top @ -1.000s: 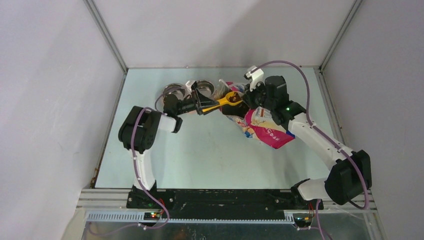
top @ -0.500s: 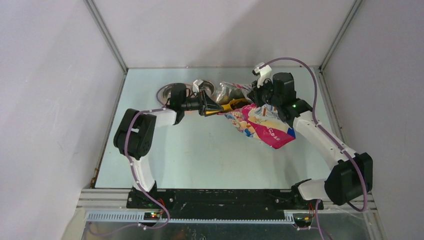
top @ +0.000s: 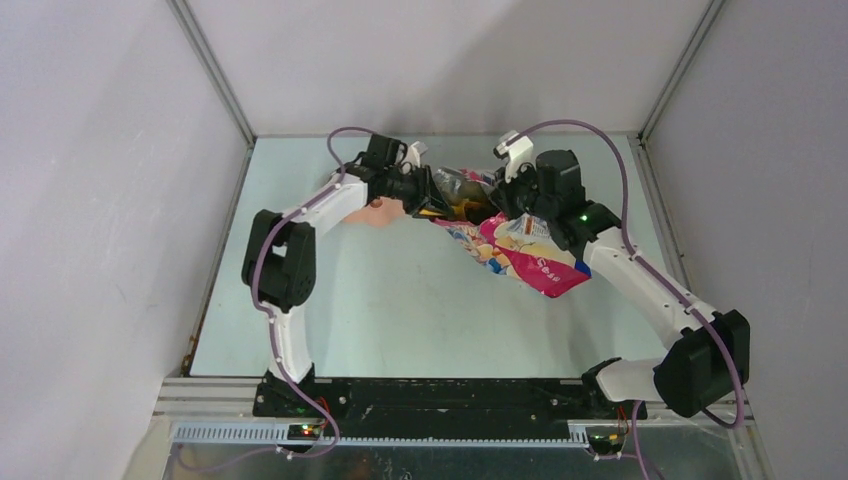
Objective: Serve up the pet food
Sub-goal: Collect the pet food from the pet food bag.
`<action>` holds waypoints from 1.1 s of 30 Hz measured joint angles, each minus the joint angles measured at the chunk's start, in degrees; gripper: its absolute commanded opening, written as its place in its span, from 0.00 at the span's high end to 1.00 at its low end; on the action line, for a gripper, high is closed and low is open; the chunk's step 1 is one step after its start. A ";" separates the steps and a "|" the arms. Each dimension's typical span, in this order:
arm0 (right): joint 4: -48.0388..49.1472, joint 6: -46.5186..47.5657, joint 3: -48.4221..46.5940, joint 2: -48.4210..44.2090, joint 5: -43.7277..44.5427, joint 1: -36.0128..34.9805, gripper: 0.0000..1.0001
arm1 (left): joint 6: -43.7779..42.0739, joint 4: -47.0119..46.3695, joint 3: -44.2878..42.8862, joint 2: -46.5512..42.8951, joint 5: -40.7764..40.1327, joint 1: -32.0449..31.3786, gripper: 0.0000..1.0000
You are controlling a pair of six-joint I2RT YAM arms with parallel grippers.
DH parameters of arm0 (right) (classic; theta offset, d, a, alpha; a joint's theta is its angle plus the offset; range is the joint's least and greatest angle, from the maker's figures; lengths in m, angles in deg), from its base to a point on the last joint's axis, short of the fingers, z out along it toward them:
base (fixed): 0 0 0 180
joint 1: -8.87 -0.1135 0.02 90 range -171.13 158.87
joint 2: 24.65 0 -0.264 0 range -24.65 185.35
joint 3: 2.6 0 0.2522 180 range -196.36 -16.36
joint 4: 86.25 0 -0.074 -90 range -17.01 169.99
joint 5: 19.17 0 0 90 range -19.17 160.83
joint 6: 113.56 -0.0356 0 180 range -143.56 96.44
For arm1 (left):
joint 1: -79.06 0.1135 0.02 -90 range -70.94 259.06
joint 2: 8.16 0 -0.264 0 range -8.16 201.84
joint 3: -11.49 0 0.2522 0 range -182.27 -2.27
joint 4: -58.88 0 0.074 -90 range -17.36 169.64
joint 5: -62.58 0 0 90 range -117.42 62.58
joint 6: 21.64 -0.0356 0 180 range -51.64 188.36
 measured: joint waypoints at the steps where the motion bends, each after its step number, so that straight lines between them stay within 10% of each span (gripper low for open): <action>1: -0.09 0.09 0.00 0.02 0.22 -0.61 1.00 | -0.85 1.60 -1.07 0.72 -0.46 -0.59 1.00; 17: -0.13 0.26 0.00 1.25 0.46 -1.40 1.00 | 0.35 0.26 -5.20 7.50 0.13 -4.81 1.00; 33: -3.21 -2.23 1.64 0.02 -7.23 7.87 1.00 | 38.49 -60.39 11.69 15.52 6.99 -9.86 1.00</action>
